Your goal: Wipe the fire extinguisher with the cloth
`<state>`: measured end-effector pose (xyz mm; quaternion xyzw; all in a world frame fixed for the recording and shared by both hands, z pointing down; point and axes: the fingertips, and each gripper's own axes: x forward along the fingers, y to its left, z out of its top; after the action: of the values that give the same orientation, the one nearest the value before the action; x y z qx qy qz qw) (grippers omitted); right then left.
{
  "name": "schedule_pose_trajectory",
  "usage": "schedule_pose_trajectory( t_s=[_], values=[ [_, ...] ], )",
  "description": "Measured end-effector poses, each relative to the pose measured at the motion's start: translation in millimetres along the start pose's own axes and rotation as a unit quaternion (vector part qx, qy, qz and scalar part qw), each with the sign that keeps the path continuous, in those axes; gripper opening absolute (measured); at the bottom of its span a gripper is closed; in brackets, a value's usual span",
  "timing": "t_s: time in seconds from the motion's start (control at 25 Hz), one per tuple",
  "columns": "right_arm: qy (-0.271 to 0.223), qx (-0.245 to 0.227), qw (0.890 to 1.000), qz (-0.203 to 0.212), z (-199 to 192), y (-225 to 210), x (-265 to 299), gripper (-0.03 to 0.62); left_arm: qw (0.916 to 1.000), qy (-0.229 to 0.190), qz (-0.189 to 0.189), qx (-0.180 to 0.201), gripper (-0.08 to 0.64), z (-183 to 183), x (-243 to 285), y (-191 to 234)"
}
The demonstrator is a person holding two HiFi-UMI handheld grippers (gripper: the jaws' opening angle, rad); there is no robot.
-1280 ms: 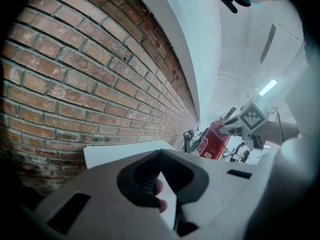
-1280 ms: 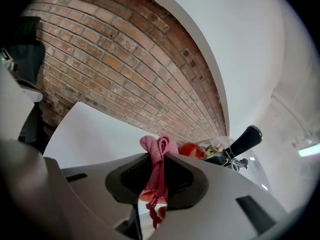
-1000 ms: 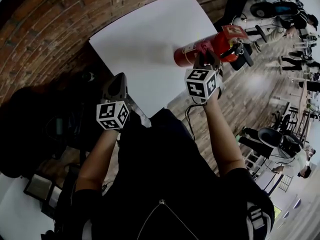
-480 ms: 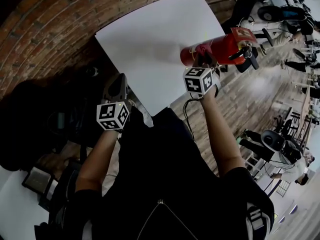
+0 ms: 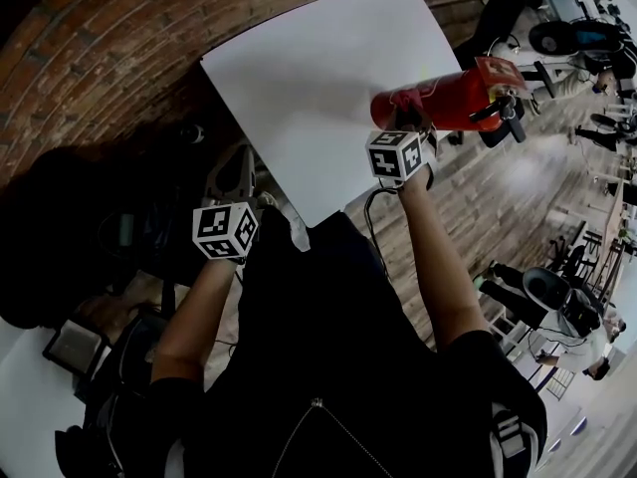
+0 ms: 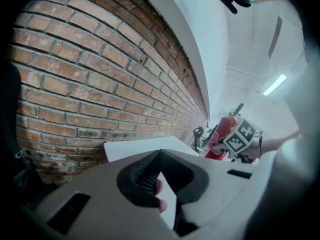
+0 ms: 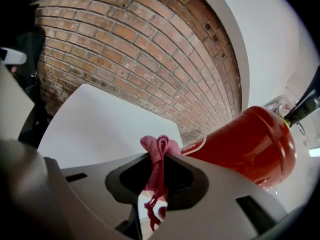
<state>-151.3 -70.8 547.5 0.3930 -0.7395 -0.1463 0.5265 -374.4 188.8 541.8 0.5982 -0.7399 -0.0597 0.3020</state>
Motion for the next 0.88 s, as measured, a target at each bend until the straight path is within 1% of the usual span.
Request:
schedule_pose_trajectory(
  t_s=[0.32, 0.64, 0.88],
  values=[
    [0.011, -0.003, 1.0, 0.017, -11.4, 20.6, 23.3, 0.087, 0.9999, 0.001, 0.012, -0.001, 0.028, -2.6, -2.6, 5.1],
    [0.027, -0.014, 0.999, 0.036, -26.1, 48.0, 50.2, 0.087, 0.9994, 0.011, 0.033, -0.002, 0.028, -10.2, -9.0, 16.0],
    [0.029, -0.02, 0.999, 0.038, -31.5, 61.2, 66.0, 0.087, 0.9989, 0.019, 0.044, 0.0, 0.028, -13.9, -9.0, 18.9]
  ],
)
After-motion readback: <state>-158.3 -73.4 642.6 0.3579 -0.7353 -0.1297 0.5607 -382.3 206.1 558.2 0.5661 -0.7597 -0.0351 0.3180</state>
